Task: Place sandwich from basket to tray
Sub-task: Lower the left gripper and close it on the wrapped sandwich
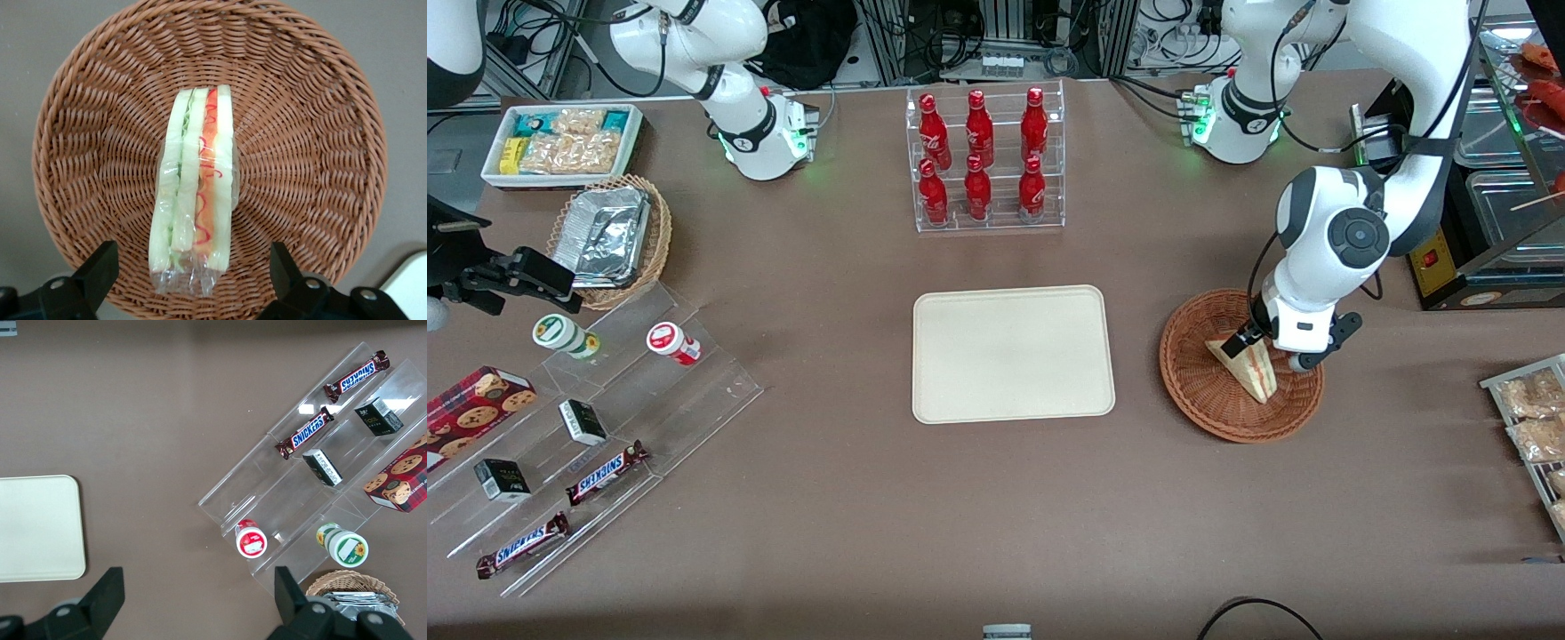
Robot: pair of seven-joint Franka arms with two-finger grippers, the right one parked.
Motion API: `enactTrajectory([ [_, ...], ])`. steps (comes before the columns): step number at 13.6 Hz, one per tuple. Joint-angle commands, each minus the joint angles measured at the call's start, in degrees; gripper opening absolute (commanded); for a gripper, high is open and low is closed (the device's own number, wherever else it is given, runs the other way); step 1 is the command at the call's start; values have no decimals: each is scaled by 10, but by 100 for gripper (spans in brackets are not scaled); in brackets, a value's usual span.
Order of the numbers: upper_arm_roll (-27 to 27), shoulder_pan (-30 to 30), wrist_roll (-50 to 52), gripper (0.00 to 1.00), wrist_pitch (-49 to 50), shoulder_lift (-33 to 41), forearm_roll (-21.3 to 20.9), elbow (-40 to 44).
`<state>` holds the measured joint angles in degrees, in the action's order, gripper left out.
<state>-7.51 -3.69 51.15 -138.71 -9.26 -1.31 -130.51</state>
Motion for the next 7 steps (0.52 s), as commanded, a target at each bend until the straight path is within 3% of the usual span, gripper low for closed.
enactTrajectory([
  [1,0,0,25,100,-19,-16,-7,0],
  [4,1,0,18,100,-19,-32,-8,1],
  [5,1,0,18,96,-20,-37,-8,1],
  [6,1,0,18,64,-20,-38,-11,2],
  [7,1,0,18,23,-20,-37,-12,2],
])
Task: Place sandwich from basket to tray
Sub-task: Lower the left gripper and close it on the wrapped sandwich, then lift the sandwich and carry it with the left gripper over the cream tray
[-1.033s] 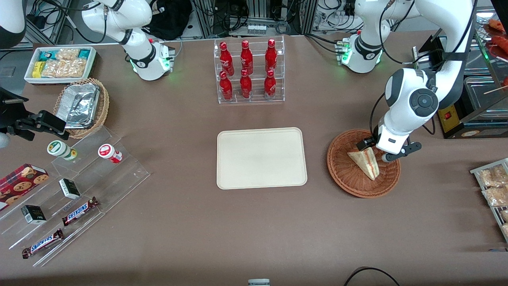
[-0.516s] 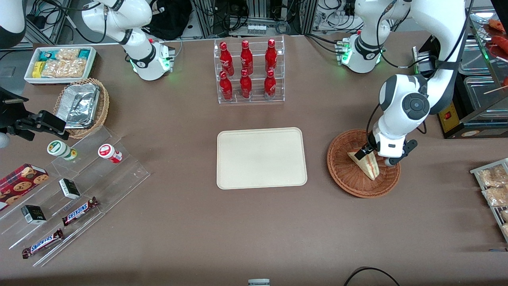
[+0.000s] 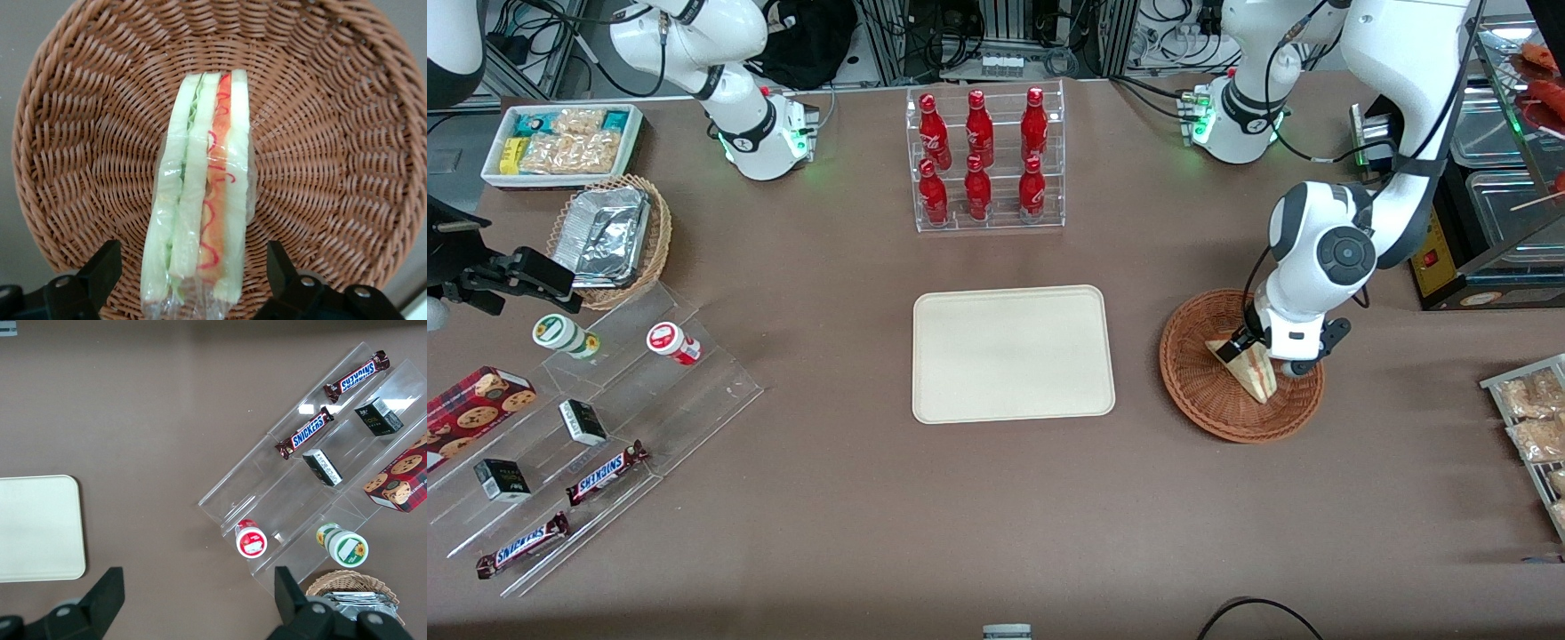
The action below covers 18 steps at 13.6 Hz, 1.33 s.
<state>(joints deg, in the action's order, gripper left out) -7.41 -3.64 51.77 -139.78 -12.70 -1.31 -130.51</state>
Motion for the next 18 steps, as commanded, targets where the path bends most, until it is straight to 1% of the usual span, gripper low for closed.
enactTrajectory([
  [1,1,-1,10,10,-8,-3,-12,3],
  [2,1,-1,5,7,-6,-2,-18,9],
  [3,1,0,2,7,-3,0,-26,10],
  [5,1,0,-1,7,15,5,-26,24],
  [8,-1,-2,-3,7,115,4,-28,87],
  [10,-8,-2,-25,7,176,4,-42,126],
  [11,-22,-2,-33,7,190,3,-42,140],
  [14,-68,-2,-49,6,193,-3,-42,158],
  [15,-91,-2,-68,6,193,-10,-42,167],
  [17,-130,-2,-124,6,197,-40,-42,189],
  [18,-151,-2,-123,6,198,-56,-42,205],
])
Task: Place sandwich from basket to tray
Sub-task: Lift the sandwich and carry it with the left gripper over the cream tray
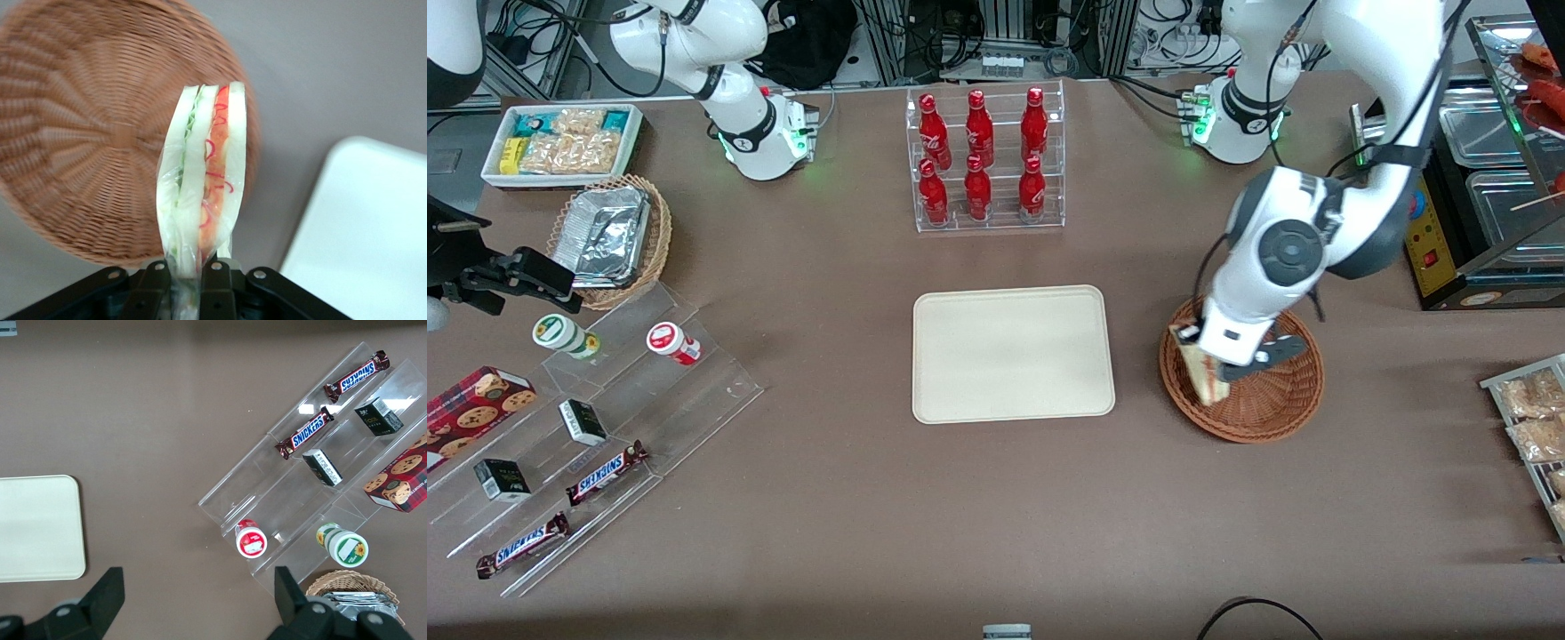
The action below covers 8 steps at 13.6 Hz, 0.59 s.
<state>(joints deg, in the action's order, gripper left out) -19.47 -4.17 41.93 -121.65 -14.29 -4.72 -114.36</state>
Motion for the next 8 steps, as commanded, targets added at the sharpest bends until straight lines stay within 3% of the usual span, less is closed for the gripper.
enactTrajectory([
  [1,-50,3,-17,6,19,-59,-8,61],
  [5,-115,-7,38,6,18,-139,-17,143],
  [8,-105,-78,124,6,18,-185,-85,193],
])
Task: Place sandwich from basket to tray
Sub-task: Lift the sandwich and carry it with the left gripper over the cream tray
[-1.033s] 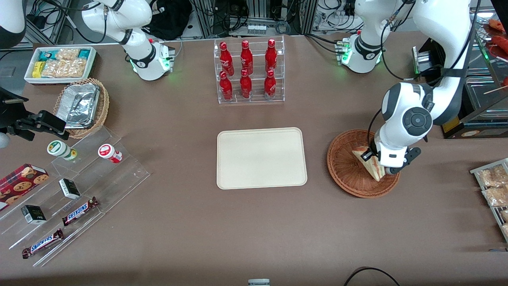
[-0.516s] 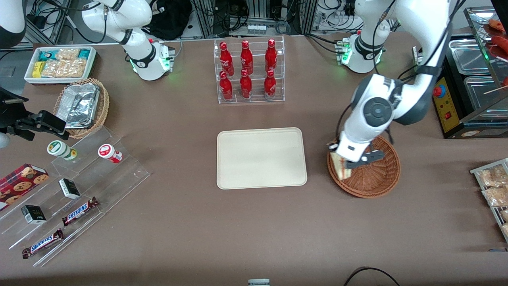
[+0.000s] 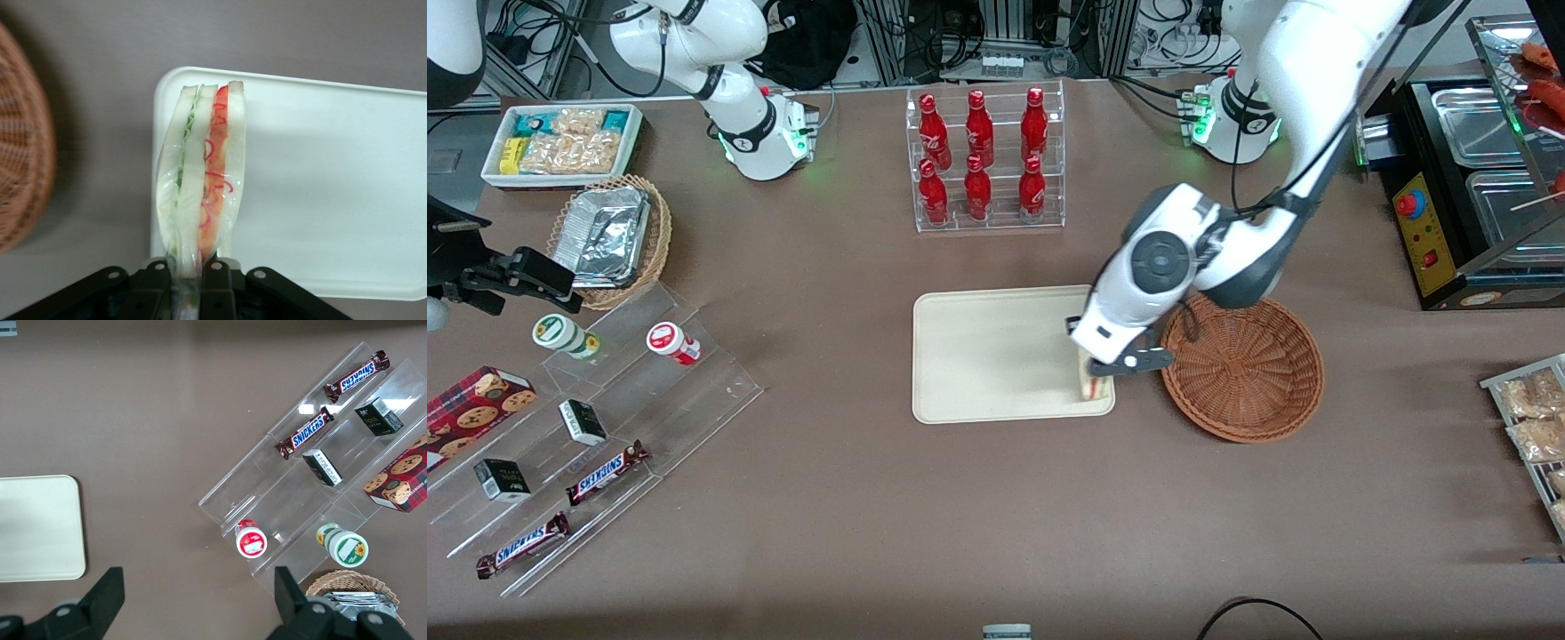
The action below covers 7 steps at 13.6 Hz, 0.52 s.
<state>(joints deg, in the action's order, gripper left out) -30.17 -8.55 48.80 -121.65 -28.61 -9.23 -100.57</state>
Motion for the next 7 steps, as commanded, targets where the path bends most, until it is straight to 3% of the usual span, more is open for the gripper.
enactTrajectory([
  [1,2,-51,86,6,19,-60,-64,76],
  [4,3,-95,161,6,19,-98,-111,123],
  [7,13,-139,201,6,38,-135,-122,173],
])
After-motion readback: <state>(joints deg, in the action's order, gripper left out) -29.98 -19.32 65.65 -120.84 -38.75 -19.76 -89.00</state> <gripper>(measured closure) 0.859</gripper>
